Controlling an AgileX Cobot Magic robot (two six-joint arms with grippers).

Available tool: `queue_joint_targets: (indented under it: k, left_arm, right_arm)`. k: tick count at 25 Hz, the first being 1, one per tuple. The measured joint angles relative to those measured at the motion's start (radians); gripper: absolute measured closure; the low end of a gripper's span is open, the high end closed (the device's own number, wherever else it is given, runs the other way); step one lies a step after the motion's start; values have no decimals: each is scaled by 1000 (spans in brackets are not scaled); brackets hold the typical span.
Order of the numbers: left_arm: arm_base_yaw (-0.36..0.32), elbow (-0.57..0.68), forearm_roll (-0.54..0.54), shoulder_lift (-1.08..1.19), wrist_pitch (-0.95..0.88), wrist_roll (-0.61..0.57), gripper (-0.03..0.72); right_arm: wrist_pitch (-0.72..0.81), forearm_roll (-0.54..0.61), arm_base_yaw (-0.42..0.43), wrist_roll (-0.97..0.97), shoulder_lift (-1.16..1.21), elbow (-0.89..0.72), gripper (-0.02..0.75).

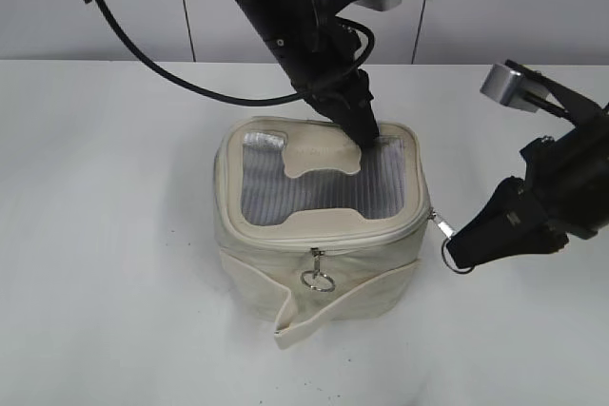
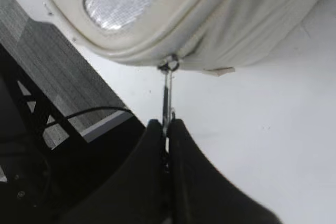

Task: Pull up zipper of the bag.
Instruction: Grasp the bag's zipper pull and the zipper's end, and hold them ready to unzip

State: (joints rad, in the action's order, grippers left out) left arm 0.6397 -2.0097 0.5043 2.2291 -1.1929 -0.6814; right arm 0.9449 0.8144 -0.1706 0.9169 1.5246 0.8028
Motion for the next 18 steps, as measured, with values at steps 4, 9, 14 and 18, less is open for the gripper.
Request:
queue_joint_targets:
  k: [4, 9, 14, 18]
  left_arm:
    - [6, 0, 2, 0, -6, 0, 647]
    - [6, 1, 4, 0, -9, 6, 648]
    - [6, 1, -2, 0, -20, 11, 648]
    - [6, 1, -10, -2, -41, 9, 648]
  right_arm:
    - [4, -31, -88, -56, -29, -25, 732]
    - [-75, -47, -253, -121, -32, -27, 732]
    - [-147, -42, -386, -140, -32, 13, 732]
    - [-164, -39, -442, -146, -20, 71, 731]
